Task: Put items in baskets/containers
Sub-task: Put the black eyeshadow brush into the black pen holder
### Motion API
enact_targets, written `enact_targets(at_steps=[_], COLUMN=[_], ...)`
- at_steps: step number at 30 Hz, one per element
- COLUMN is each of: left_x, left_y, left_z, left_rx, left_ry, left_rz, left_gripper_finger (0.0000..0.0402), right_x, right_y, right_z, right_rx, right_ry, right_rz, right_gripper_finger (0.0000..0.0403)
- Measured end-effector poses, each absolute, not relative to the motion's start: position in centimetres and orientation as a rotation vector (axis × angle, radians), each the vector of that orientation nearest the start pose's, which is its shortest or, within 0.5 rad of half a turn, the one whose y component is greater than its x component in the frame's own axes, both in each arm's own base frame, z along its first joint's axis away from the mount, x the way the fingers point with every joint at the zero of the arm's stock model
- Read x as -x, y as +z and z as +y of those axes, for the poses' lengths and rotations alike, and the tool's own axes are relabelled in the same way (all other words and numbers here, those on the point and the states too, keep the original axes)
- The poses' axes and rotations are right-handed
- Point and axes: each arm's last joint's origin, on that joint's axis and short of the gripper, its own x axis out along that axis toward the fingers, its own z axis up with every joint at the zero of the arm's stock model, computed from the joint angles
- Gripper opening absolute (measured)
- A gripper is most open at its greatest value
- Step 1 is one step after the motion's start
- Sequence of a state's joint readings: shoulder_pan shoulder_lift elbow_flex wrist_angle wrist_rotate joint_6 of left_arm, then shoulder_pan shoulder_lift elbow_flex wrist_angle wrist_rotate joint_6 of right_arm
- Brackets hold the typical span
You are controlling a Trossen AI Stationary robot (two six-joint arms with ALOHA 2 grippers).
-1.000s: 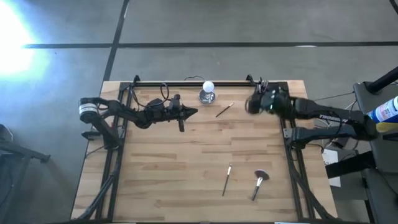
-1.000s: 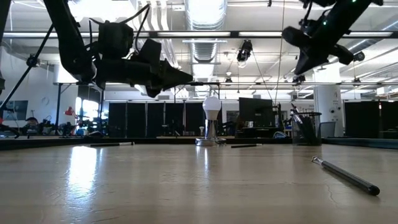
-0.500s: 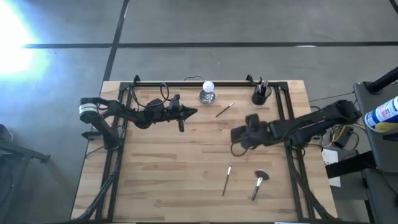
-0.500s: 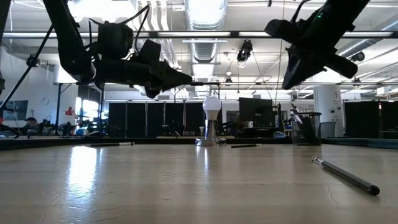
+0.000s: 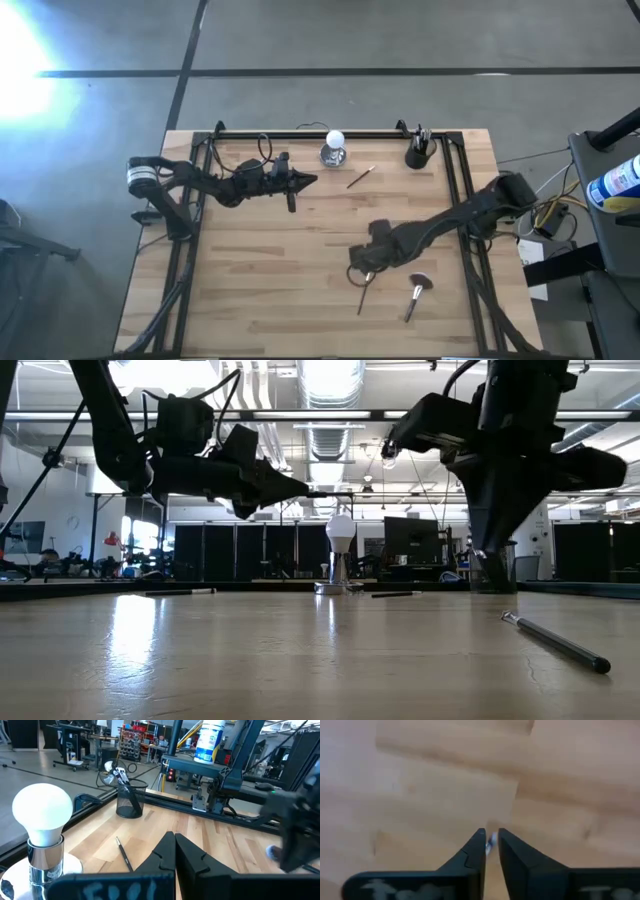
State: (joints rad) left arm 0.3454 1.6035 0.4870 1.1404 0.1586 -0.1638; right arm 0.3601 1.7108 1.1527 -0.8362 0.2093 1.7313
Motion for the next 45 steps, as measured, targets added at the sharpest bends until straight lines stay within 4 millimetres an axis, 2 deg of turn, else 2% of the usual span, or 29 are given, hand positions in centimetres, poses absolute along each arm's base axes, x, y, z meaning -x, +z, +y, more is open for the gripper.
enact_targets(at_steps=[5,9,16,26,32,45], left_x=[-27.1,-27.1,-27.1,-27.1,-27.1,-27.1], left_y=[17.5,17.5,17.5,17.5,17.5,17.3], left_z=[9.3,9.3,9.3,9.3,9.3,9.3], left_rx=[0.159,0.160,0.162,0.174,0.175,0.167], left_ry=[0.184,0.185,0.185,0.185,0.185,0.186], left_rz=[-0.035,-0.033,-0.030,-0.029,-0.027,-0.010], left_gripper_finger=[0.0000,0.0000,0.0000,0.0000,0.0000,0.0000], right_x=[-30.8,-31.0,-30.8,-29.9,-29.9,-29.4], right_y=[18.3,17.7,17.2,14.5,13.8,13.2], right_z=[12.1,12.7,12.9,12.5,12.4,12.3], right_rx=[-1.124,-1.163,-1.186,-1.235,-1.249,-1.182], right_ry=[-0.999,-1.028,-1.049,-1.060,-1.034,-0.993], right_rz=[1.080,1.068,1.051,0.995,0.957,0.968], right_gripper_finger=[0.0090,0.0118,0.0133,0.0115,0.0103,0.0018])
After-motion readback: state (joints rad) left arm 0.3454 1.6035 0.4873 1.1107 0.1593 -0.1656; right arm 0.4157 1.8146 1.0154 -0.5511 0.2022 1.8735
